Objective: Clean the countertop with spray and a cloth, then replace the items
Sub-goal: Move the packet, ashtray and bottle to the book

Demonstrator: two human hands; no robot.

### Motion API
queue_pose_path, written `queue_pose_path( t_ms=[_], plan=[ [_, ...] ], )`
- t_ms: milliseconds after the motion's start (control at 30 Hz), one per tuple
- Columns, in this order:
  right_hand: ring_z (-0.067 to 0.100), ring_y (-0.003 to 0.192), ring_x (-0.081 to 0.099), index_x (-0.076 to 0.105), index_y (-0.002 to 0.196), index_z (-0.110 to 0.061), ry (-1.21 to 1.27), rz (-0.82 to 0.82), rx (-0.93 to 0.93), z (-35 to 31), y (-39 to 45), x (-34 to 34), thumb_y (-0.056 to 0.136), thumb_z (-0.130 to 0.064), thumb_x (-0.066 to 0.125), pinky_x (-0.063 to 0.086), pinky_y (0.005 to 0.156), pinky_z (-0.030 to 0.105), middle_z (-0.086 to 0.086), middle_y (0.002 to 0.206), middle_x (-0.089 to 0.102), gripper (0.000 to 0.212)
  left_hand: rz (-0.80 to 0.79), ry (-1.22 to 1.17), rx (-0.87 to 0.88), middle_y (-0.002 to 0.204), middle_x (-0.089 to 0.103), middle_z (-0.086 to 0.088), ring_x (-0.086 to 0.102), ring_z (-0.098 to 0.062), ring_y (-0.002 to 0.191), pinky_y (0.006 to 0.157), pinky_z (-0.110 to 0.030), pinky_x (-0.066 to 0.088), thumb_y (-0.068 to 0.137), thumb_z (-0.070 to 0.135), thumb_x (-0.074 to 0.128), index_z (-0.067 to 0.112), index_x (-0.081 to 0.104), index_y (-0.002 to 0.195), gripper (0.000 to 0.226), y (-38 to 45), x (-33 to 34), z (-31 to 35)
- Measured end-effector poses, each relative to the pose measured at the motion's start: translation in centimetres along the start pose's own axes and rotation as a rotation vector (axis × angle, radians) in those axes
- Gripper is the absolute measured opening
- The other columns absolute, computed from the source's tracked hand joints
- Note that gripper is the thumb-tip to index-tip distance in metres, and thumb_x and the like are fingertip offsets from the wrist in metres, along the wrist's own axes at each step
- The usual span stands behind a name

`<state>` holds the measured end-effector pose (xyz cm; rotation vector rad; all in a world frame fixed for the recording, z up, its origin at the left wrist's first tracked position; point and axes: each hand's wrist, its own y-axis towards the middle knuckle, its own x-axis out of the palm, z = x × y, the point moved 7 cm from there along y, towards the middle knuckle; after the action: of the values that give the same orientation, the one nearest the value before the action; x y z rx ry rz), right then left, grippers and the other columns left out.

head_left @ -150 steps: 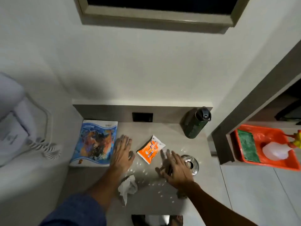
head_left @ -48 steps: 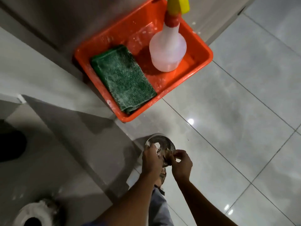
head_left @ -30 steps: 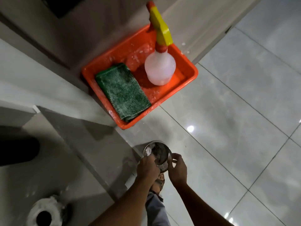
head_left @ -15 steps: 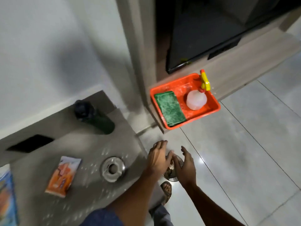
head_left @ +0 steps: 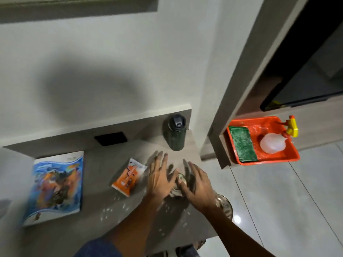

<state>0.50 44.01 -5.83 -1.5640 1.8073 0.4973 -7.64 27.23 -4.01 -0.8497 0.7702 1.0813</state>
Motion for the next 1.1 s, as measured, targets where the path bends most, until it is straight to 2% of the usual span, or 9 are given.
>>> queue_pose_path(
  t_ms=[67,133,200,367,467,567,667,867,1100],
  plan=[
    [0.022,0.164,0.032,0.019,0.174,-0.038,-0.076,-0.081,-0.005,-1.3,-0.2,2.2,0.097,-0.081,0.053,0.035,0.132,0.053,-0.003,0.18,0.031,0.095,0.033,0.035,-0.02,0.187,0.01,-0.005,0.014,-0.031,0.173,0.141,-0.051,0.014,0.103,0.067,0.056,0.024,0.019,0.175,0.092,-0.5,-1.6,-3.7],
    [0.025,0.166,0.026,0.011,0.175,-0.04,-0.143,-0.152,0.031,-2.0,-0.6,4.3,0.091,-0.089,0.052,0.033,0.133,0.055,-0.002,0.183,0.023,0.106,0.085,0.054,-0.049,0.184,0.019,-0.016,0.022,-0.041,0.17,0.139,-0.058,0.02,0.097,0.072,0.056,0.02,0.03,0.173,0.095,-1.1,-3.1,-7.2],
    [0.027,0.166,0.025,0.008,0.175,-0.043,-0.186,-0.192,0.059,-2.4,-1.0,5.5,0.088,-0.087,0.057,0.035,0.132,0.054,-0.002,0.182,0.022,0.109,0.105,0.074,-0.109,0.181,0.026,-0.021,0.029,-0.044,0.167,0.138,-0.06,0.022,0.09,0.079,0.038,0.019,0.036,0.17,0.1,-1.5,-4.2,-10.2],
    [0.03,0.165,0.026,0.015,0.174,-0.043,-0.28,-0.237,0.12,-3.3,-1.6,6.5,0.088,-0.075,0.07,0.041,0.127,0.054,0.0,0.181,0.023,0.107,-0.083,0.132,-0.204,0.186,0.002,-0.013,0.01,-0.039,0.172,0.138,-0.05,0.014,0.076,0.081,0.012,0.03,0.015,0.175,0.111,-1.6,-4.1,-14.9],
    [0.031,0.161,0.032,0.018,0.174,-0.043,-0.319,-0.229,0.146,-4.0,-1.5,6.3,0.089,-0.066,0.075,0.048,0.123,0.052,0.002,0.179,0.027,0.105,-0.155,0.12,-0.171,0.186,0.001,-0.01,0.011,-0.036,0.171,0.136,-0.048,0.018,0.096,0.067,0.037,0.032,0.015,0.175,0.089,-1.6,-3.7,-15.8],
    [0.032,0.156,0.037,0.022,0.174,-0.042,-0.339,-0.219,0.174,-4.7,-1.5,5.9,0.087,-0.062,0.08,0.052,0.119,0.05,0.003,0.172,0.035,0.106,-0.143,0.117,-0.157,0.18,0.021,-0.009,0.028,-0.035,0.162,0.13,-0.046,0.029,0.104,0.045,0.06,0.033,0.023,0.173,0.079,-1.6,-3.8,-15.9],
    [0.034,0.151,0.04,0.027,0.172,-0.039,-0.338,-0.211,0.212,-5.3,-1.3,5.8,0.083,-0.063,0.083,0.055,0.114,0.052,0.006,0.166,0.038,0.107,-0.125,0.071,-0.182,0.166,0.037,-0.007,0.038,-0.034,0.151,0.125,-0.045,0.034,0.101,0.036,0.066,0.033,0.031,0.171,0.079,-1.6,-4.0,-15.8],
    [0.038,0.145,0.045,0.034,0.17,-0.035,-0.33,-0.193,0.232,-7.0,-1.2,6.9,0.077,-0.071,0.085,0.054,0.113,0.052,0.009,0.161,0.044,0.111,-0.064,-0.049,-0.216,0.16,0.043,-0.007,0.041,-0.033,0.147,0.125,-0.047,0.036,0.096,0.024,0.072,0.032,0.038,0.169,0.081,-2.3,-4.1,-16.6],
    [0.035,0.151,0.04,0.033,0.169,-0.033,-0.307,-0.213,0.125,-13.6,1.6,12.0,0.078,-0.075,0.084,0.057,0.112,0.054,0.008,0.165,0.039,0.113,0.129,-0.208,-0.318,0.158,0.048,-0.013,0.044,-0.037,0.147,0.126,-0.05,0.036,0.095,0.024,0.074,0.027,0.041,0.168,0.08,-3.2,-7.5,-21.6]
  ],
)
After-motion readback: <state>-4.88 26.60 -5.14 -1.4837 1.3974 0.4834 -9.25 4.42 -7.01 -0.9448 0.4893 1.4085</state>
